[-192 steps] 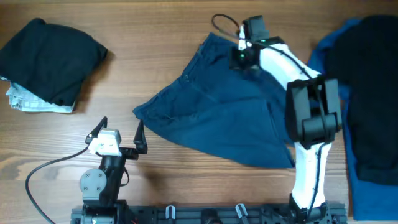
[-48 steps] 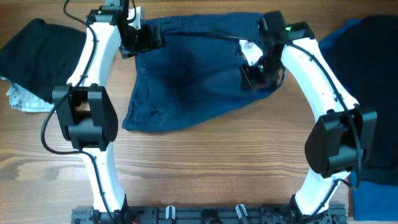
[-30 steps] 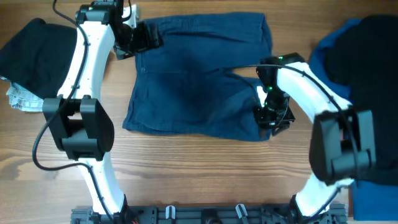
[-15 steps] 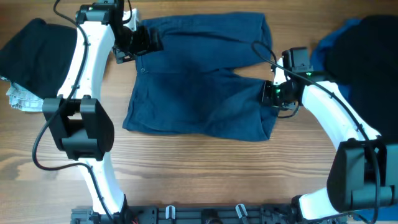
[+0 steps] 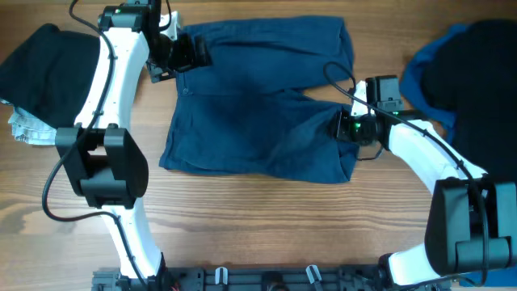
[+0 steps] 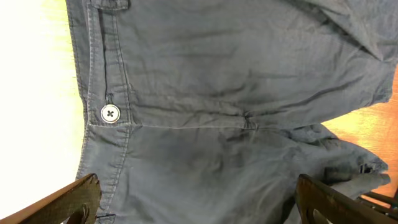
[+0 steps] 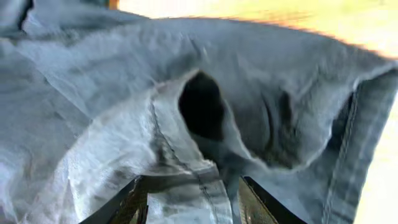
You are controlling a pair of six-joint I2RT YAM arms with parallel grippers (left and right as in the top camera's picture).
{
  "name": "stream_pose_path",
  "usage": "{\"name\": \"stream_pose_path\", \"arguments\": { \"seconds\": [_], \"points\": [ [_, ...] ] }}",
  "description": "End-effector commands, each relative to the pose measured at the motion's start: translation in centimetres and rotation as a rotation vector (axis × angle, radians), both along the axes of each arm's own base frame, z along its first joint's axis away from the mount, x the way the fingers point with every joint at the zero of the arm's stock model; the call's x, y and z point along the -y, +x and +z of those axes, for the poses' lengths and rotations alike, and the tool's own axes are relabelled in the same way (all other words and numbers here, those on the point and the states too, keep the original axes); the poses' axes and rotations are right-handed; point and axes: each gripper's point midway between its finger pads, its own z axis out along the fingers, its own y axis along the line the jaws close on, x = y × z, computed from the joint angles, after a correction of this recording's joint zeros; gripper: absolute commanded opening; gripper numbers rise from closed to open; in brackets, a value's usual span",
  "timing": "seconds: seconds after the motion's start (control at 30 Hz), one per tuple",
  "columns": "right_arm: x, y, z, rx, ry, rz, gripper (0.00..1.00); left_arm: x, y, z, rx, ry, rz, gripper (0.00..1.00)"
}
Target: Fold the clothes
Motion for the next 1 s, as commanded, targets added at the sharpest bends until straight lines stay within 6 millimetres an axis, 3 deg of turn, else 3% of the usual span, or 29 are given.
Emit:
{"name": "stream_pose_path", "arguments": {
  "seconds": [0.0,0.13,0.17,0.2,0.27,0.37,0.57,0.6,0.67,0.73,0.9,0.97],
  "points": [
    [0.1,-0.4,-1.0,0.019,-0.007,0.021,0.5,-0.2,0.1,0.9,0.018,-0.001,0.012,1.0],
    [-0.1,-0.8,-2.0,0.039,0.002,0.025,0.5,-0.2,0.1,0.9,0.019,-0.001,0.012,1.0],
    [-0.1,-0.9,-2.1,0.04,0.002,0.025,0.45,-0.2,0.1,0.9,0.019,-0.001,0.012,1.0],
    [-0.5,-1.0,-2.0,0.04,0.026,0.038,0.29,-0.2,0.1,0.9,0.019,-0.001,0.012,1.0],
    [-0.8,-1.1,-1.9,0.041,0.044,0.045,0.27,-0.2,0.2,0.9,0.023,-0.001,0.012,1.0],
    [-0.9,-1.3,-1.9,0.036,0.042,0.063,0.05,-0.2,0.2,0.9,0.022,-0.001,0.012,1.0],
    [-0.3,-3.3,-0.4,0.025,-0.005,0.126,0.07,-0.2,0.1,0.9,0.018,-0.001,0.012,1.0],
    [0.2,-3.5,0.1,0.028,-0.033,0.119,0.16,-0.2,0.1,0.9,0.018,-0.001,0.012,1.0],
    [0.7,-4.4,0.6,0.01,-0.06,0.111,0.44,-0.2,0.0,0.9,0.014,-0.001,0.012,1.0],
    [0.8,-5.6,0.1,-0.046,-0.062,0.112,0.51,-0.2,0.0,0.9,0.013,-0.001,0.012,1.0],
    [0.9,-6.8,-1.7,-0.131,-0.066,0.12,0.46,-0.2,0.0,0.9,0.014,-0.001,0.012,1.0],
    [0.5,-6.9,-1.8,-0.134,-0.044,0.132,0.3,-0.2,0.0,0.9,0.015,-0.001,0.012,1.0]
  ]
}}
